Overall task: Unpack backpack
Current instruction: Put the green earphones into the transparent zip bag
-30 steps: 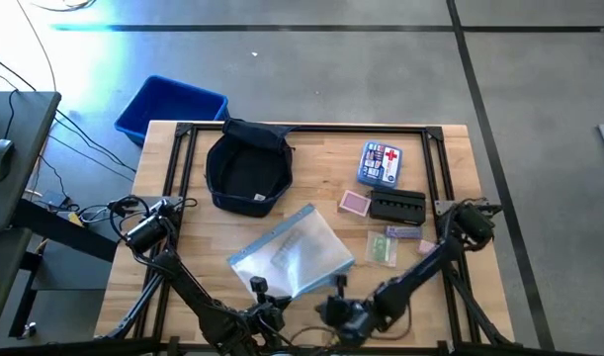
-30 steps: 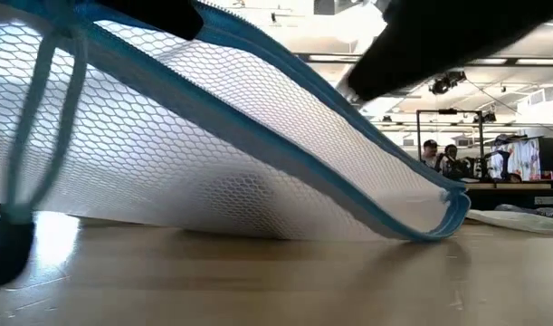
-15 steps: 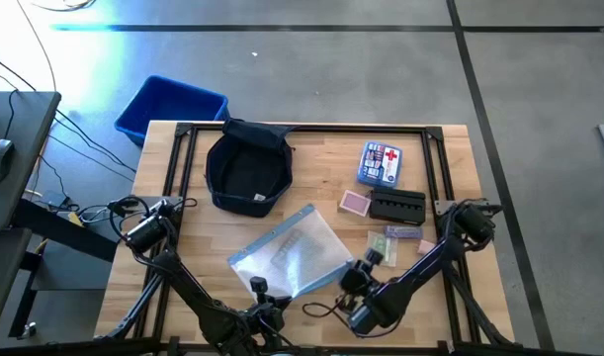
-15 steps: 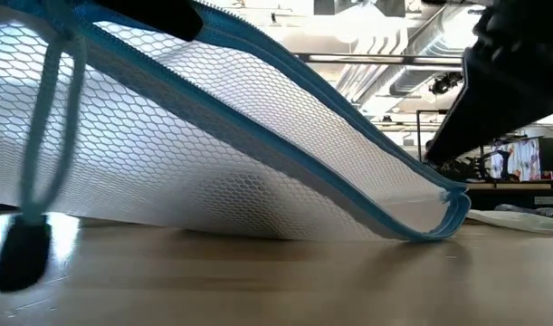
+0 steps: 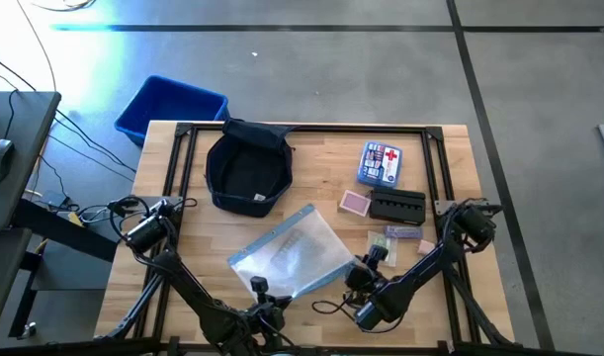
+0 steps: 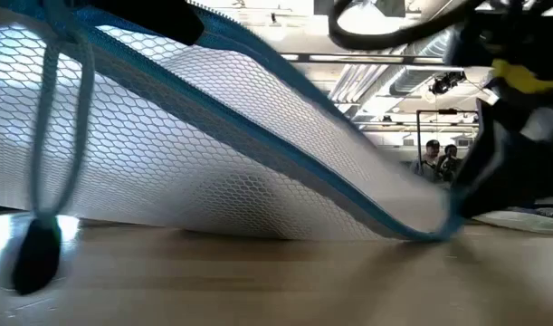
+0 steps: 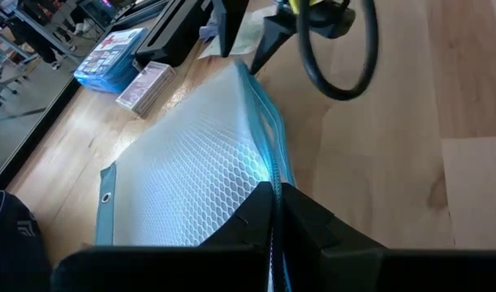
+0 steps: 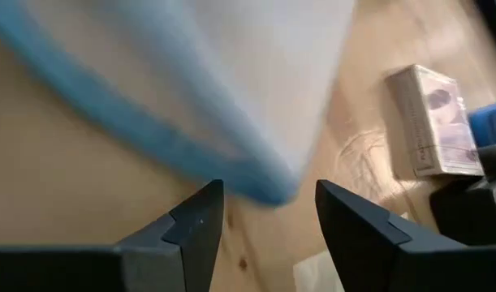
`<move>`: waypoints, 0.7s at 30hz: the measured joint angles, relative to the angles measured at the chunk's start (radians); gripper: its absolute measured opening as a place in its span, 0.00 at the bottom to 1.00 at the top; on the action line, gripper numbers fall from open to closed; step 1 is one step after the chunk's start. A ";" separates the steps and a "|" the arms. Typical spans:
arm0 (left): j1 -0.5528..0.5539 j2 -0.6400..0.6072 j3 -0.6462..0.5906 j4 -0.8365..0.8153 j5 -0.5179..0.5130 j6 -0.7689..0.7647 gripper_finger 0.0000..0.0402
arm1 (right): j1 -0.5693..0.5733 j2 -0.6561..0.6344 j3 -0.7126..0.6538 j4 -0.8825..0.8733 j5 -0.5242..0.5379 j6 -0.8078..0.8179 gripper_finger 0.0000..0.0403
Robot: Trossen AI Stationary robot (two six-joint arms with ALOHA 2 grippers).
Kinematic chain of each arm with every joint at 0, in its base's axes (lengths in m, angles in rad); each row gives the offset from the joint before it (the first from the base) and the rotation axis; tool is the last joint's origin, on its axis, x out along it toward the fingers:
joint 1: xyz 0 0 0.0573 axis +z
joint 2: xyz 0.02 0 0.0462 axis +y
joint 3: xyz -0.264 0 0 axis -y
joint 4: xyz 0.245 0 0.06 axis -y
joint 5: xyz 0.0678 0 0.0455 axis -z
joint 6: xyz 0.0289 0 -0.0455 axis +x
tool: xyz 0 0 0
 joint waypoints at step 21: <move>0.000 0.000 0.000 -0.003 0.006 0.000 0.00 | -0.051 0.060 0.000 0.049 0.152 -0.054 0.44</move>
